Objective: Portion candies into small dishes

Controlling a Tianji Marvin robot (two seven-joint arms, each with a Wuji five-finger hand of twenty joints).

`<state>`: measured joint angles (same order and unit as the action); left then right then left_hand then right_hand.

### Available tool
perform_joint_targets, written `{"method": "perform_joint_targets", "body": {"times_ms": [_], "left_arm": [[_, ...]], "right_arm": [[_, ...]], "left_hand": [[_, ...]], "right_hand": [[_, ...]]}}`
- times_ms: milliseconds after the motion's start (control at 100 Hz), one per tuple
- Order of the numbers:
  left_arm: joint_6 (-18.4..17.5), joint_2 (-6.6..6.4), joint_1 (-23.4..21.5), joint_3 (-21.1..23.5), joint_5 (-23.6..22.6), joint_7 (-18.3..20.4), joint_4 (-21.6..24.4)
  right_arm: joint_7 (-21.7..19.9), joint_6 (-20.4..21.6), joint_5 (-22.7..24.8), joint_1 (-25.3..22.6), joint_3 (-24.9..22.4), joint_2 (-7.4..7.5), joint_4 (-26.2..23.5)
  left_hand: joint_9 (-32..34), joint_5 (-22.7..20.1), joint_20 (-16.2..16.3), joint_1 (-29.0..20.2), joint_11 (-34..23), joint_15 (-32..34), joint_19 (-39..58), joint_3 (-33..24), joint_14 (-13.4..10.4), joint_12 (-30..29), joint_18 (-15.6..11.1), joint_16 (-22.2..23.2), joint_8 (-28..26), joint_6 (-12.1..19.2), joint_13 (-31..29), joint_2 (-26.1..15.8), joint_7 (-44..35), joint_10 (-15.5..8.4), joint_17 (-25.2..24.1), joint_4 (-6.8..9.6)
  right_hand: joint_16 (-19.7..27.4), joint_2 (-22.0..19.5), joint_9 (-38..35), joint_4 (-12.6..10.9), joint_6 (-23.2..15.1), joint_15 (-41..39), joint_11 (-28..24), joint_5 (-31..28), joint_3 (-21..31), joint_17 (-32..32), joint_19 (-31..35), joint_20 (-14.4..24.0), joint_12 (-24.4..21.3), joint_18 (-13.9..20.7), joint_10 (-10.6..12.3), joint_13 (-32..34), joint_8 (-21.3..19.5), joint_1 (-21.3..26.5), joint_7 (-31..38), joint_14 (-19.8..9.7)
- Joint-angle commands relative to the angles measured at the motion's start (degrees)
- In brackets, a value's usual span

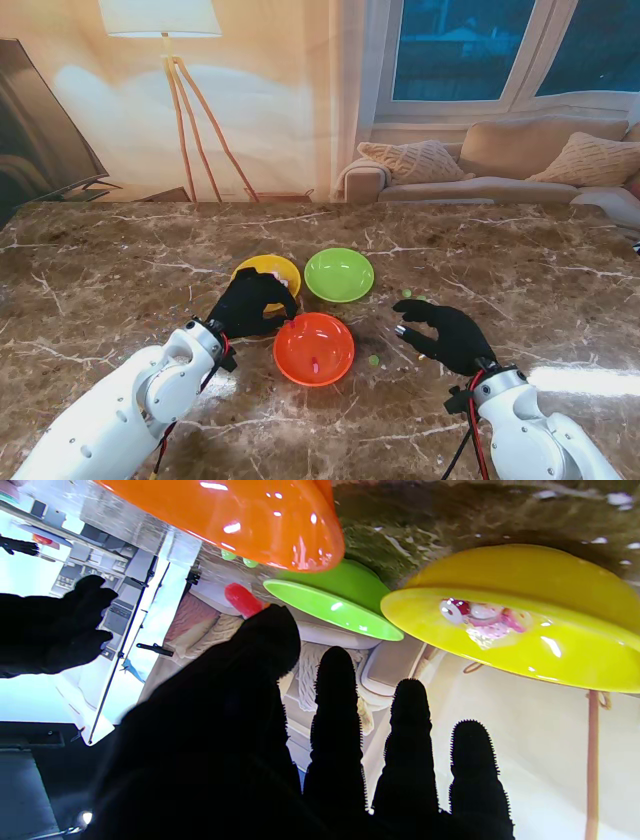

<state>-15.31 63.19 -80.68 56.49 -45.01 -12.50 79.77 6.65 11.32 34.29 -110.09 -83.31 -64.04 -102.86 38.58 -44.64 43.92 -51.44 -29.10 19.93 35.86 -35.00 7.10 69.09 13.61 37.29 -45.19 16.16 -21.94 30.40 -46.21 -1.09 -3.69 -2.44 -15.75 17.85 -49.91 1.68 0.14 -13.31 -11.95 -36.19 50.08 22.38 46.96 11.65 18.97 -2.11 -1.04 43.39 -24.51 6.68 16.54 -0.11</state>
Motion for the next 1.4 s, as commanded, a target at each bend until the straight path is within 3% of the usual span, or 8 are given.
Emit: {"method": "perform_joint_targets", "body": {"times_ms": [0,150,280,760,930,1060,1170,1390], "left_arm": [[-0.74,0.54,0.42,-0.62,0.11,-0.13,-0.79],[-1.89,0.59,1.07,-1.46,0.28,-0.34,-1.77],[-3.07,0.58,1.21,-1.58,0.26,-0.64,-2.41],[-1.85,0.78,-3.47,3.81,0.92,-1.55,2.08],[1.13,0.92,-8.48,9.09,1.50,-1.72,6.71],[2.00,0.94,-11.60,12.99,2.19,-1.24,9.51],[2.29,1.10,-13.70,15.63,4.45,-0.14,11.21],[3.39,2.04,-16.24,17.09,11.04,0.09,11.86]], "right_arm": [[-0.61,-0.22,-0.33,-0.57,0.03,-0.11,0.20],[-0.58,-0.23,-0.27,-0.66,-0.02,-0.11,0.17],[-0.62,-0.24,-0.23,-0.73,-0.16,-0.10,0.12],[-1.27,-0.53,0.02,-0.42,-0.09,0.04,0.01],[-2.83,-0.96,0.29,0.11,0.22,0.36,-0.11],[-3.71,-1.61,0.63,0.45,0.50,0.54,-0.53],[-4.27,-2.33,1.03,0.84,0.86,0.66,-0.85],[-5.59,-4.09,1.57,1.92,2.03,0.93,-1.12]], "left_hand": [[0.31,0.78,1.05,0.92,0.30,0.13,-0.60,0.75,-0.12,-0.62,-0.98,0.41,-1.48,1.03,-0.70,-1.22,-0.70,0.05,-0.92,1.48],[-0.29,0.40,0.60,0.12,1.03,-0.20,-1.21,2.22,-0.16,-4.44,-0.64,0.12,2.11,0.74,-0.86,-0.90,-1.74,0.26,-1.03,1.51],[-3.69,0.61,0.23,1.26,0.57,-1.25,-2.07,2.94,-0.26,-24.90,-0.31,-0.84,13.56,-1.89,-0.60,0.38,-1.05,0.63,-1.26,1.20],[-6.48,4.09,-0.01,2.88,6.03,-3.02,-3.38,5.53,-0.43,-32.41,-0.33,-1.85,17.80,-4.27,-0.36,-0.41,4.44,2.22,-0.85,1.23],[-7.59,7.04,-0.74,10.16,9.70,-5.93,-4.62,4.49,-1.16,-39.73,-0.54,-5.21,19.72,-11.45,-0.86,-4.06,15.39,2.98,0.58,1.54],[-7.83,8.18,-4.72,14.52,12.96,-10.37,-5.76,6.36,-1.99,-45.49,-1.46,-12.22,22.92,-14.96,-1.56,-7.81,21.98,4.27,3.22,2.55],[-8.97,9.48,-14.23,15.30,15.44,-12.54,-4.61,15.65,-2.42,-50.07,-4.73,-18.18,26.06,-17.12,-0.84,-12.67,27.02,5.76,5.01,5.95],[-12.16,11.01,-25.09,15.76,18.32,-13.63,-4.13,26.59,-2.21,-54.18,-8.77,-21.56,29.70,-20.41,2.61,-21.24,33.66,7.92,1.41,9.07]], "right_hand": [[-1.21,0.42,-0.78,-0.15,-1.47,0.22,0.07,-0.29,0.96,0.28,1.12,1.44,1.05,0.15,0.07,1.54,0.44,0.50,0.18,1.68],[-1.21,0.41,-0.74,-0.15,-1.40,0.23,0.09,-0.34,0.95,0.26,1.11,1.44,1.05,0.18,-0.01,1.51,0.43,0.51,0.21,1.73],[-1.21,0.40,-0.72,-0.14,-1.37,0.25,0.11,-0.30,0.95,0.30,1.12,1.44,1.03,0.17,-0.10,1.48,0.43,0.50,0.19,1.73],[-1.21,0.39,-0.66,-0.15,-1.44,0.23,0.14,-0.27,0.95,0.31,1.11,1.45,1.01,0.12,-0.03,1.50,0.44,0.52,0.18,1.71],[-1.21,0.42,-0.62,-0.15,-1.38,0.25,0.15,-0.21,0.95,0.31,1.11,1.45,1.00,0.15,-0.04,1.47,0.44,0.55,0.16,1.67],[-1.21,0.37,-0.66,-0.14,-1.41,0.24,0.12,-0.26,0.94,0.29,1.11,1.45,1.00,0.18,0.01,1.50,0.42,0.53,0.19,1.65],[-1.20,0.35,-0.59,-0.15,-1.46,0.25,0.14,-0.21,0.93,0.29,1.11,1.45,0.99,0.20,0.05,1.45,0.42,0.52,0.18,1.59],[-1.19,0.36,-0.33,-0.15,-1.45,0.26,0.25,-0.10,0.95,0.32,1.11,1.45,0.92,0.22,0.11,1.41,0.41,0.53,0.16,1.65]]}}
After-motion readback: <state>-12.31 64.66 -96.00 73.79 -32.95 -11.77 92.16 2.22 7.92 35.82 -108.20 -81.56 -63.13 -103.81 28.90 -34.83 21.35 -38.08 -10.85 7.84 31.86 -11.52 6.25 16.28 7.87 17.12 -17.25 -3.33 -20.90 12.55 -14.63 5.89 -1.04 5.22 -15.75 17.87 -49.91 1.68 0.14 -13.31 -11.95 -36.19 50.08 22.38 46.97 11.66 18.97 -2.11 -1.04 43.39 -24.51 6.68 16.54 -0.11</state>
